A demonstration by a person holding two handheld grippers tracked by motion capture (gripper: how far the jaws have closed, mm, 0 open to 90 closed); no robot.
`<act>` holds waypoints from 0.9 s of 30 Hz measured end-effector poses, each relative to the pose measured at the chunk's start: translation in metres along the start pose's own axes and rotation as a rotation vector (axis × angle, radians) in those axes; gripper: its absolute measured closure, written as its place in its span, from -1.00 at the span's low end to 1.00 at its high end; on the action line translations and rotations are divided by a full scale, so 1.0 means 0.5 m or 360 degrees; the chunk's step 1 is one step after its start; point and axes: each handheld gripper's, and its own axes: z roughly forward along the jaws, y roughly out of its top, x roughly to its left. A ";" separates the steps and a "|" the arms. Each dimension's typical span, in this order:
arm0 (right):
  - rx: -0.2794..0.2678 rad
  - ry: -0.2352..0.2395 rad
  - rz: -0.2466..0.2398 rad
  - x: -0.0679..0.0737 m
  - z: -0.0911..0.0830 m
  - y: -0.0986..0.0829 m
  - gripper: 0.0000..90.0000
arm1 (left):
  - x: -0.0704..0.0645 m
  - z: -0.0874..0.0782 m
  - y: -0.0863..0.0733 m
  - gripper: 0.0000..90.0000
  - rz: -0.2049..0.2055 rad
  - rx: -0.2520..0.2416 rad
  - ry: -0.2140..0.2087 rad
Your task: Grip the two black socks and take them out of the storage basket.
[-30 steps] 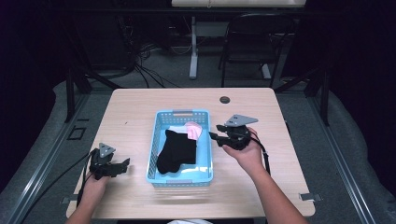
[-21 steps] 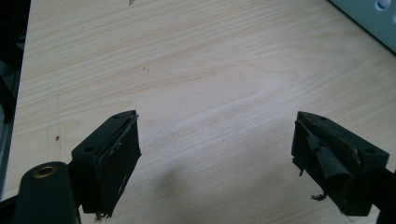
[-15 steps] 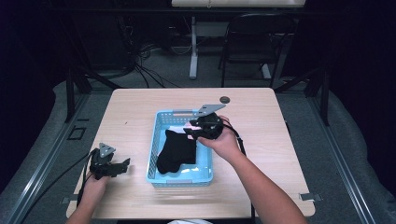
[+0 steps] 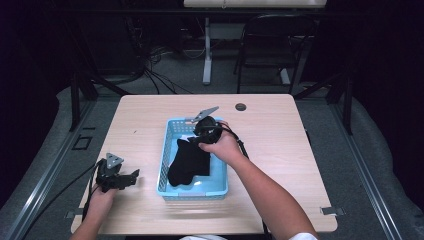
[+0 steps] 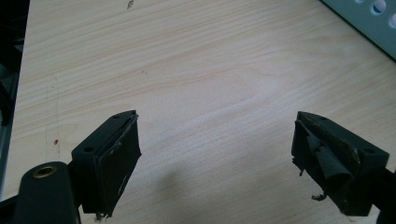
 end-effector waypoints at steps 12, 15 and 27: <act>0.0190 -0.0023 0.0090 -0.020 0.043 -0.011 0.38 | 0.001 0.001 0.001 -0.66 -0.0002 -0.0004 0.0002; 0.0256 -0.0013 0.0113 -0.022 0.047 -0.010 0.38 | 0.000 0.001 0.001 -0.66 -0.0004 -0.0004 0.0002; 0.0364 0.0023 0.0175 -0.024 0.056 -0.013 0.71 | 0.002 0.000 0.000 -0.66 0.0006 0.0001 0.0005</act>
